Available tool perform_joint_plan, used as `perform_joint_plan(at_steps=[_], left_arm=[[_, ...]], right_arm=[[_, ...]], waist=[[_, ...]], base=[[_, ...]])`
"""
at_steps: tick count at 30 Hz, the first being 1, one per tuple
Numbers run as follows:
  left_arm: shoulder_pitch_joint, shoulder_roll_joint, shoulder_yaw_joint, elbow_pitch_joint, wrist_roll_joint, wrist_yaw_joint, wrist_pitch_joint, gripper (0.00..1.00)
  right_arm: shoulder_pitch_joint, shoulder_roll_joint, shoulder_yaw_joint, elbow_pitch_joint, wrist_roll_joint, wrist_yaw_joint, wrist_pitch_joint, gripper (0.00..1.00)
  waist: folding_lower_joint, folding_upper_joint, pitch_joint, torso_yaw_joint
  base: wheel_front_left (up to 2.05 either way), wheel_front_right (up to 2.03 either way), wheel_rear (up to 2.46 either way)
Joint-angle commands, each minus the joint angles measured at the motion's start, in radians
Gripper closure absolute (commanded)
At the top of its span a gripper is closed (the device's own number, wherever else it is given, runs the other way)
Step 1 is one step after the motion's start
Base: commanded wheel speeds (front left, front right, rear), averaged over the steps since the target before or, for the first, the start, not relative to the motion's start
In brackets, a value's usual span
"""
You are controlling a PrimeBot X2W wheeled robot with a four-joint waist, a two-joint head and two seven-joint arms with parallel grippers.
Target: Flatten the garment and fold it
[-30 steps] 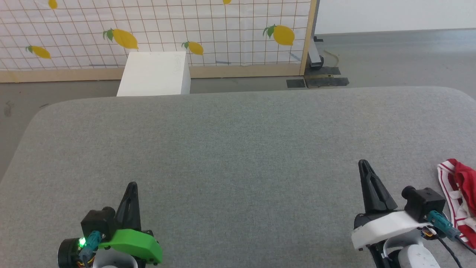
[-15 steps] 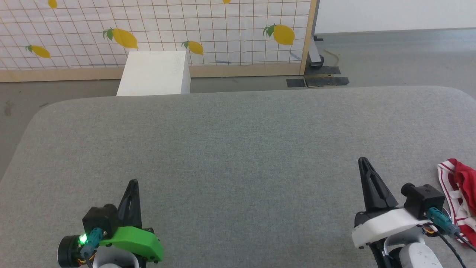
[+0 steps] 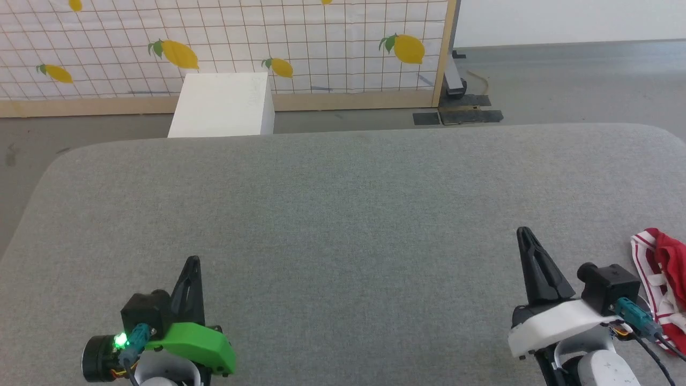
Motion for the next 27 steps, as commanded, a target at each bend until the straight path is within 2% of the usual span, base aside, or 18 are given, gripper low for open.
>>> perform_joint_plan(at_steps=[1,27], left_arm=[[0.006,-0.008,0.002,-0.008,0.009,-0.005,0.004,1.0],[0.01,-0.025,0.017,-0.052,0.056,-0.009,0.057,1.0]], right_arm=[[0.012,0.0,-0.002,-0.009,-0.012,0.0,0.006,1.0],[0.028,0.0,-0.01,-0.059,-0.06,-0.001,0.058,1.0]], waist=[[0.0,0.0,0.0,0.0],[0.0,0.0,0.004,0.0]], base=[[0.0,0.0,0.0],[0.0,0.0,0.0]])
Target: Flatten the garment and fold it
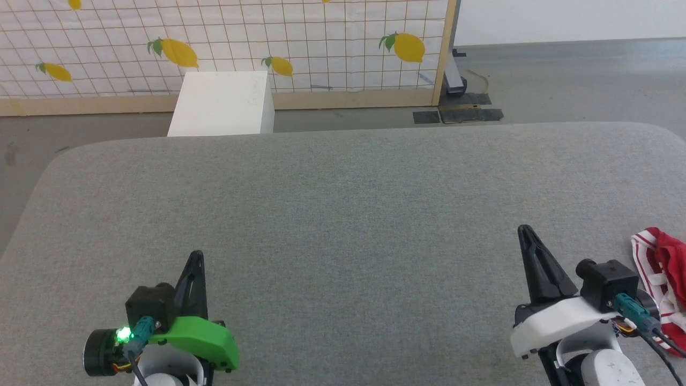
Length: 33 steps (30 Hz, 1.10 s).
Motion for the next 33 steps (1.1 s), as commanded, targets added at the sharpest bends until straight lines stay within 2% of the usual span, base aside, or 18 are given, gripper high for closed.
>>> perform_joint_plan(at_steps=[1,33], left_arm=[[0.01,-0.006,0.005,-0.008,0.019,-0.004,0.006,1.0],[0.015,-0.027,0.022,-0.062,0.077,-0.008,0.071,1.0]], right_arm=[[0.018,0.0,-0.002,-0.01,-0.009,-0.001,0.006,1.0],[0.037,0.001,-0.012,-0.071,-0.069,-0.001,0.07,1.0]], waist=[[0.0,-0.0001,0.0,0.0],[0.0,-0.0001,0.004,0.0]], base=[[0.0,0.0,0.0],[0.0,0.0,0.0]])
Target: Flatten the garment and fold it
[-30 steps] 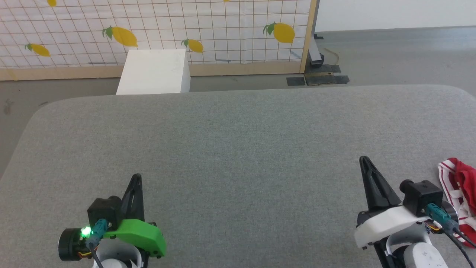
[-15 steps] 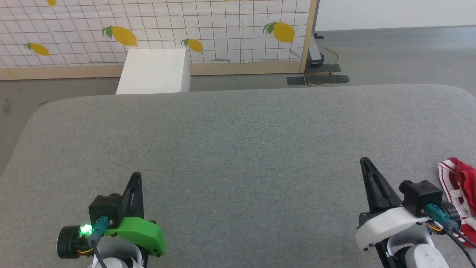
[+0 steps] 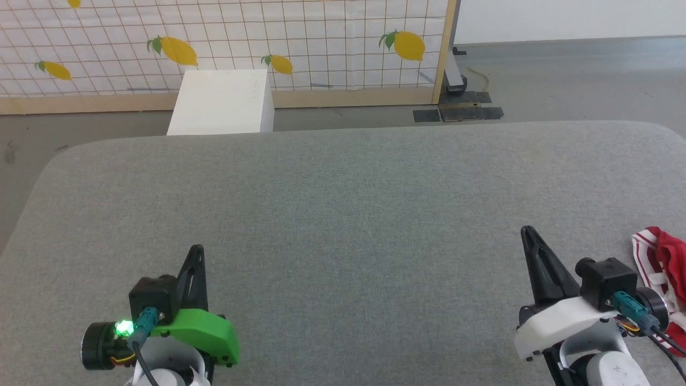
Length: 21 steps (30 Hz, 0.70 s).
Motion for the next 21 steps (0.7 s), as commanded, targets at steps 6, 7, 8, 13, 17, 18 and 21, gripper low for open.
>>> perform_joint_plan(at_steps=[6,7,8,13,17,18,21], left_arm=[[0.016,-0.009,0.005,-0.015,0.028,-0.006,0.016,1.0],[0.016,-0.01,0.005,-0.017,0.029,-0.006,0.017,1.0],[0.016,-0.01,0.006,-0.019,0.031,-0.006,0.02,1.0],[0.017,-0.014,0.009,-0.027,0.04,-0.007,0.03,1.0],[0.017,-0.016,0.011,-0.034,0.047,-0.007,0.038,1.0],[0.018,-0.017,0.012,-0.036,0.049,-0.008,0.04,1.0],[0.018,-0.019,0.013,-0.04,0.055,-0.008,0.046,1.0]], right_arm=[[0.02,0.001,-0.003,-0.021,-0.02,-0.001,0.018,1.0],[0.02,0.001,-0.004,-0.022,-0.022,-0.001,0.02,1.0],[0.021,0.001,-0.004,-0.025,-0.024,-0.001,0.022,1.0],[0.024,0.001,-0.005,-0.034,-0.033,-0.001,0.032,1.0],[0.026,0.001,-0.007,-0.042,-0.041,-0.001,0.04,1.0],[0.027,0.001,-0.007,-0.044,-0.043,-0.001,0.042,1.0],[0.029,0.001,-0.008,-0.049,-0.048,-0.001,0.048,1.0]], waist=[[0.0,0.0,0.001,0.0],[0.0,0.0,0.001,0.0],[0.0,0.0,0.001,0.0],[0.0,0.0,0.002,0.0],[0.0,0.0,0.002,0.0],[0.0,0.0,0.002,0.0],[0.0,0.0,0.003,0.0]], base=[[0.0,0.0,0.0],[0.0,0.0,0.0],[0.0,0.0,0.0],[0.0,0.0,0.0],[0.0,0.0,0.0],[0.0,0.0,0.0],[0.0,0.0,0.0]])
